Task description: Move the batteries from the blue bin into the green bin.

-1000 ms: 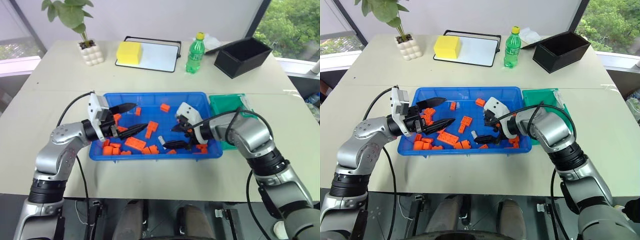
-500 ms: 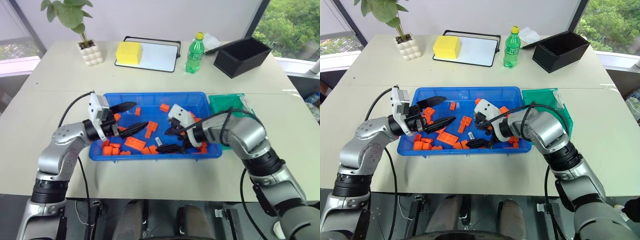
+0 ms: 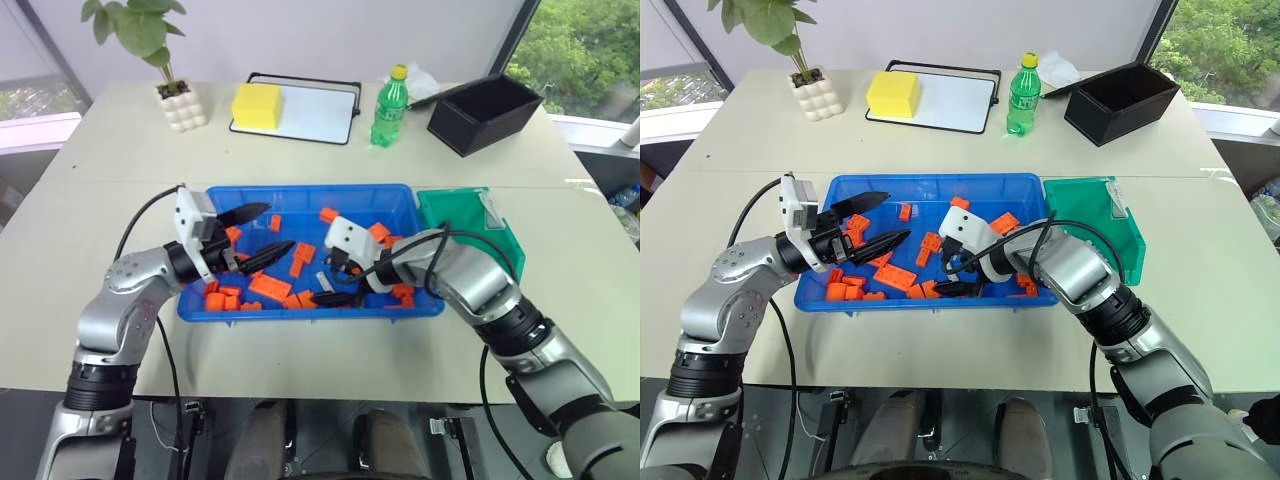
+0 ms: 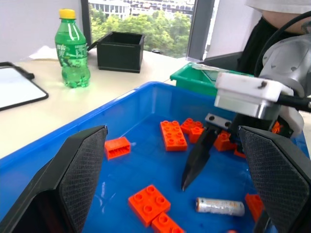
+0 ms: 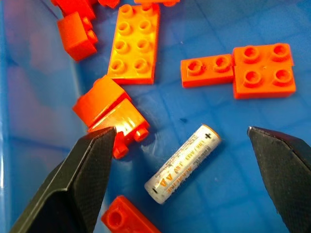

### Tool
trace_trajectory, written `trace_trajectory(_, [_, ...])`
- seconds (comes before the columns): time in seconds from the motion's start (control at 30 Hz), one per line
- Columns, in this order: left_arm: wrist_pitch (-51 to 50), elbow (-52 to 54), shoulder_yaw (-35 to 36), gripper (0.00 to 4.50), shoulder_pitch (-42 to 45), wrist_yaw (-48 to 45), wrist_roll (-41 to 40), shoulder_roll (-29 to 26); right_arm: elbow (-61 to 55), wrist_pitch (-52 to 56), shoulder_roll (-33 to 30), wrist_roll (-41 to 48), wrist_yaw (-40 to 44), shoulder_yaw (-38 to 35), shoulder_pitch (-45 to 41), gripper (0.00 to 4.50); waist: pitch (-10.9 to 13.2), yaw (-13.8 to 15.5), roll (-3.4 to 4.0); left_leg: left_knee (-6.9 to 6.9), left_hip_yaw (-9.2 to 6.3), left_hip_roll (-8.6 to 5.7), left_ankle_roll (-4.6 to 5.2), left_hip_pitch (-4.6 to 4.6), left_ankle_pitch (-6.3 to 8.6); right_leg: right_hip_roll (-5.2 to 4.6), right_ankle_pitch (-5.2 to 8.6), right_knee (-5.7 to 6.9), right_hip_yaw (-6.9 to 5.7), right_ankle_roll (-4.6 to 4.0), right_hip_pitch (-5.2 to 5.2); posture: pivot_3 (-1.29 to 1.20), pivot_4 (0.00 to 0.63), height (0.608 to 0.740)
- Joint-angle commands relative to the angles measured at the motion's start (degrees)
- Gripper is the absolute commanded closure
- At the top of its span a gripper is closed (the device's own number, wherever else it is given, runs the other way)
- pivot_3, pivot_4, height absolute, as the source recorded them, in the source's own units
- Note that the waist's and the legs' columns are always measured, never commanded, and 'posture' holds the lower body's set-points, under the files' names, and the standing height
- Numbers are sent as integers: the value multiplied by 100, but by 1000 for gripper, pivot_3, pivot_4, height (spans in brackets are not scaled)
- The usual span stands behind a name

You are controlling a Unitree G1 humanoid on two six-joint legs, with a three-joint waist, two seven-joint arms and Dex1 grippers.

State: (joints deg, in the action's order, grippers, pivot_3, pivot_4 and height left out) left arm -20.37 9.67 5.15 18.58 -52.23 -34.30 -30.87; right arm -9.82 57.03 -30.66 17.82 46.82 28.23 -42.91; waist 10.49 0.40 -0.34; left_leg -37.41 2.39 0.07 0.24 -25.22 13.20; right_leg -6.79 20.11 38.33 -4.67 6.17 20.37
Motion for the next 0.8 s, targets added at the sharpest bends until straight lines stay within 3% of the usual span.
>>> trace_trajectory(0.03, [133,218,132,0,13,25,-34,21,-1,-68,-148,-113,149,-24,-58,66,0,11,0,0,0,0,0,0,0,0,0,0,0,0,-1,0,150,739])
trace_trajectory(0.33, [162,181,135,0,71,36,-2,74,253,-650,-431,-594,591,296,-58,66,0,-10,0,1,1,0,0,0,0,0,0,0,0,0,1,0,150,739])
trace_trajectory(0.6, [191,215,159,0,23,80,-4,60,264,-879,-239,-890,762,452,-44,66,0,-17,-1,0,0,0,0,0,0,0,0,0,0,0,0,0,150,739])
trace_trajectory(0.7, [208,221,168,0,14,102,0,58,227,-936,-271,-956,863,484,15,907,0,-15,-1,0,0,0,0,0,0,0,0,0,0,0,0,0,150,739])
trace_trajectory(0.8, [214,222,174,0,15,122,-4,53,208,-955,-286,-1000,926,475,32,2378,0,-15,-1,0,-1,0,0,0,0,0,0,0,0,0,-1,0,150,739])
